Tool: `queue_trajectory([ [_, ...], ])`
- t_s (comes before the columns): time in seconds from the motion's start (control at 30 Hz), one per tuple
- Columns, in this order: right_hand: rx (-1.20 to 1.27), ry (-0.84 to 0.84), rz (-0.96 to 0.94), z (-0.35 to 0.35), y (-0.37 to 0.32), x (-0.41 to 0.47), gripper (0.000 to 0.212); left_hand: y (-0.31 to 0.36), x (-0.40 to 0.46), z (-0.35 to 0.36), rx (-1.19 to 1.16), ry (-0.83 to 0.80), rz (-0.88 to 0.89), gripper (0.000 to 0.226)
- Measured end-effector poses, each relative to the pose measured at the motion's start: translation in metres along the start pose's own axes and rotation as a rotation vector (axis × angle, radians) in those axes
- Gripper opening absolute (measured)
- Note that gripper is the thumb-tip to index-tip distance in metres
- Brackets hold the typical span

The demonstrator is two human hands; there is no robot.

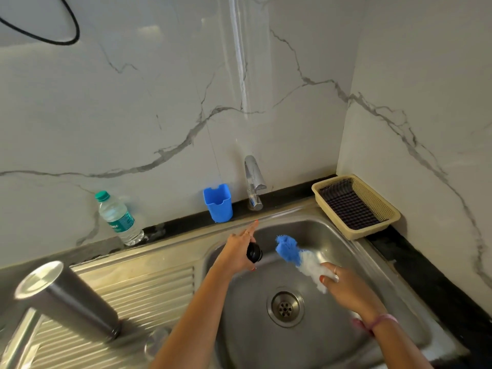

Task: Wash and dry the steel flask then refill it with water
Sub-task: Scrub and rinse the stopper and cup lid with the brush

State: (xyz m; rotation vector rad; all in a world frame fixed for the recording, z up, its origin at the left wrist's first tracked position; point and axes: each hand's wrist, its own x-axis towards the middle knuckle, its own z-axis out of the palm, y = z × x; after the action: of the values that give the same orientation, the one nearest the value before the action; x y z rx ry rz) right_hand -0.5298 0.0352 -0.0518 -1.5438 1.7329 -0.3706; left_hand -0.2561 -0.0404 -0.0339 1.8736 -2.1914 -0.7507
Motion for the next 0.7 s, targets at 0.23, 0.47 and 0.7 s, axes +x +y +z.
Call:
queue_trajectory([
  [0.23, -0.054, -0.029, -0.025, 0.010, 0.000, 0.001, 0.030, 0.000, -0.036, 0.006, -0.018, 0.073, -0.079, 0.134],
  [0.47, -0.067, -0.078, -0.081, 0.014, -0.033, -0.027, 0.038, -0.005, -0.069, 0.003, 0.017, 0.157, -0.147, 0.138],
  [0.7, -0.091, -0.080, -0.096, 0.032, -0.044, -0.033, 0.040, -0.005, -0.098, -0.011, 0.233, 0.069, -0.189, 0.128],
])
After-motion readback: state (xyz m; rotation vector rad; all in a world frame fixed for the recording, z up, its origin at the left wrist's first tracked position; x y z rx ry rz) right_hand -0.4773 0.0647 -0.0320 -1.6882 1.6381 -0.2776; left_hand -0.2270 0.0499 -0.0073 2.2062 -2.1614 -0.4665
